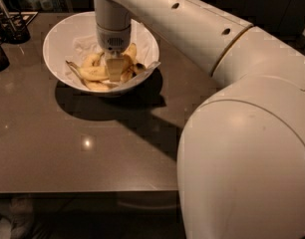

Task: Pick banana from white bowl

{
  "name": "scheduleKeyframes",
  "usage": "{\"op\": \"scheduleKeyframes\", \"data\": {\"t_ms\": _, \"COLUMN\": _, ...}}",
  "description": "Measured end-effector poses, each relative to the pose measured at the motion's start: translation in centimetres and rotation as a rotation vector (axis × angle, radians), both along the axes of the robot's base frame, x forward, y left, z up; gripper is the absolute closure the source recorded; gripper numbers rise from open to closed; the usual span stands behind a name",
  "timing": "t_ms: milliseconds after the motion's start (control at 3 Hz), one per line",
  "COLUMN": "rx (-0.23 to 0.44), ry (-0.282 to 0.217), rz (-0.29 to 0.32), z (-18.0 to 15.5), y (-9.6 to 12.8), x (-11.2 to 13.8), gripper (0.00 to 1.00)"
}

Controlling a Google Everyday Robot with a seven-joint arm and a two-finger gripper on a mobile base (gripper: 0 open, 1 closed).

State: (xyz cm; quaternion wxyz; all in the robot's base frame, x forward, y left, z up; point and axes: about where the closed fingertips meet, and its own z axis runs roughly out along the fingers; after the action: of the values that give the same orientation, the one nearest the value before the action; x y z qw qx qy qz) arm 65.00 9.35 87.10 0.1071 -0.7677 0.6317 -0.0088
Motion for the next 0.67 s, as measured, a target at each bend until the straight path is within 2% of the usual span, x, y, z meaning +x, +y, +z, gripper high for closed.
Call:
{"op": "scheduleKeyframes", "data": {"t_ms": 333, "rx": 0.006, "ry": -0.008, "rz": 0.003, "z": 0.01, "y": -0.35, "x": -0.21, "gripper": 1.0}}
{"op": "scheduleKeyframes", "data": {"t_ms": 667, "rx": 0.006, "ry": -0.008, "rz": 0.003, "z": 0.02, "y": -0.35, "x": -0.21, "gripper": 1.0}}
